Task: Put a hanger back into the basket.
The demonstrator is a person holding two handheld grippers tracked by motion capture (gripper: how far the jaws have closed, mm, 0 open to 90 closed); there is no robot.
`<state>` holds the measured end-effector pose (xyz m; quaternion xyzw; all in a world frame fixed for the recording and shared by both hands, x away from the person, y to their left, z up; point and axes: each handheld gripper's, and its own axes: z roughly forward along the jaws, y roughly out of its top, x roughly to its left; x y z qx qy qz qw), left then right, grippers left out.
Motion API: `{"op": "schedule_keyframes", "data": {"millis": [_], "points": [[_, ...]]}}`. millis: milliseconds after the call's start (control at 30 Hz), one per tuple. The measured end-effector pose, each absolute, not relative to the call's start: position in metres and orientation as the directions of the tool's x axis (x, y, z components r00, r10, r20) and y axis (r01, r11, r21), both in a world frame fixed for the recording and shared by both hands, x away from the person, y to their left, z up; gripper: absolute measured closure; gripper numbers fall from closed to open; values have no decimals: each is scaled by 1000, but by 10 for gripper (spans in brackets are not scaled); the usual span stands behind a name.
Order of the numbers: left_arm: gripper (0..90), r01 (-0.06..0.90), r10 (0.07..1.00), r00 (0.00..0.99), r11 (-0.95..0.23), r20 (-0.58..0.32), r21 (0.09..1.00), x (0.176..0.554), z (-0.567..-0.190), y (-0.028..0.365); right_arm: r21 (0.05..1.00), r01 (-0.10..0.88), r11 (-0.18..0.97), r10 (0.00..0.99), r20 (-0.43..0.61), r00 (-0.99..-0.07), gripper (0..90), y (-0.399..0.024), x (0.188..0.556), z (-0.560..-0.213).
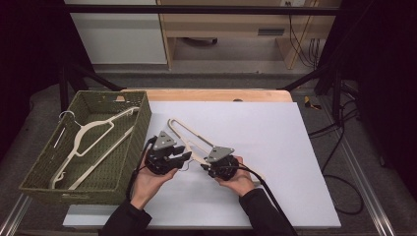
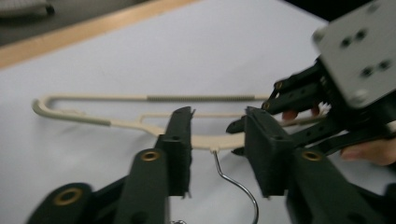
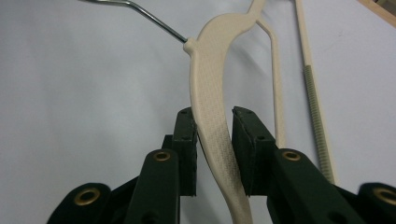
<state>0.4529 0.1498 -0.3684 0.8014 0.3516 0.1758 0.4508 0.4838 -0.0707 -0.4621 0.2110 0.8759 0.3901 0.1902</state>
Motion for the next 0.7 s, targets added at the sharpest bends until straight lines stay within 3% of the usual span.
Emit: {"op": "schedule_keyframes", "data": {"millis": [300,567,700], "points": [[255,298,714,700,-261,-24,918,440,-339,183,789,213,576,537,-168,-827,759,-87,483,-445],[165,285,704,709,-232,-42,930,444,-341,198,810,199,551,573,-195,-796,819,-109,481,-427],[133,293,692,722,-271,-26,917,448,-347,195,821,194,536,604,-213,-768,853,-121,481,-420]]}}
